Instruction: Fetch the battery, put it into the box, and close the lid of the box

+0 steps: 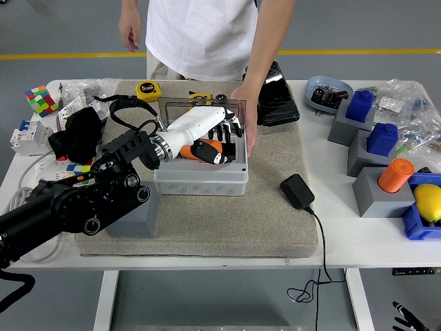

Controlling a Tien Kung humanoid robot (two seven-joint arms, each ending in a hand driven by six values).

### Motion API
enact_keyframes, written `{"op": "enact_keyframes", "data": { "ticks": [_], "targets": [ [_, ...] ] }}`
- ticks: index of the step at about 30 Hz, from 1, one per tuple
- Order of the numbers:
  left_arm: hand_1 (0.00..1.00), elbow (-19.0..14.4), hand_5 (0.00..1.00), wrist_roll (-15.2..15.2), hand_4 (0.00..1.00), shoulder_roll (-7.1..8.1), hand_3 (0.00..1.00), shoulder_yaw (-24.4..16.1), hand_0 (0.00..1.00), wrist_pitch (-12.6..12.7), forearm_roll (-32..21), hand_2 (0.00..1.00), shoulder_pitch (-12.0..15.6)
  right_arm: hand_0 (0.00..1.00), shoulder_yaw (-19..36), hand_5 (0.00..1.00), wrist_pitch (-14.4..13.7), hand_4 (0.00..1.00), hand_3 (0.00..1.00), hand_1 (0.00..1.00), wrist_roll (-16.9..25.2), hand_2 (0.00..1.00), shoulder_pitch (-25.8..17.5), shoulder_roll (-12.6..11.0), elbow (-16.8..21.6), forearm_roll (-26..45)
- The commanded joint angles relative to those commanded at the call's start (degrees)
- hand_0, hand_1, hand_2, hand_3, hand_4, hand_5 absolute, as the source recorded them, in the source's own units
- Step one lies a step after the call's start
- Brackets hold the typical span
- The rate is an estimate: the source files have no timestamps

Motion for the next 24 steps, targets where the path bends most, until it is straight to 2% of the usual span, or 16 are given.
{"op": "enact_keyframes", "data": {
  "ticks": [4, 11, 20, 21, 24],
  "targets": [
    [0.445, -0.4, 0.06, 0.35, 0.998, 0.07, 0.55, -0.13, 0.293, -0.39, 0.23, 0.449, 0.17, 0.624, -0.1, 0.48, -0.04, 0.91, 0.547, 0.687, 0.04, 0.67, 0.07, 0.01, 0.0, 0.04],
    [0.446, -4.07, 0.068, 0.96, 0.998, 0.92, 0.549, -2.08, 0.291, -0.65, 0.63, 0.454, 1.25, 0.626, 0.14, 0.481, -0.07, 0.91, 0.548, 0.687, 0.08, 0.67, 0.02, 0.0, 0.0, -0.07],
    [0.449, -8.93, 0.074, -3.51, 0.998, 2.11, 0.55, -10.09, 0.288, 2.24, 0.25, 0.452, 3.26, 0.623, 0.42, 0.48, -0.09, 0.91, 0.546, 0.687, 0.03, 0.669, -0.01, -0.1, 0.0, -0.23],
    [0.619, -8.98, 0.35, -3.82, 0.998, 2.14, 0.688, -11.09, 0.422, 2.49, 0.01, 0.608, 3.3, 0.624, 0.45, 0.48, -0.11, 0.91, 0.548, 0.687, 0.04, 0.669, -0.03, -0.1, 0.0, -0.22],
    [0.619, -8.09, 0.35, -2.96, 0.998, 2.31, 0.688, -13.97, 0.422, 1.32, -0.23, 0.608, 3.17, 0.624, 0.26, 0.48, -0.18, 0.91, 0.548, 0.687, 0.04, 0.669, 0.02, -0.1, 0.0, -0.18]
  ]
}}
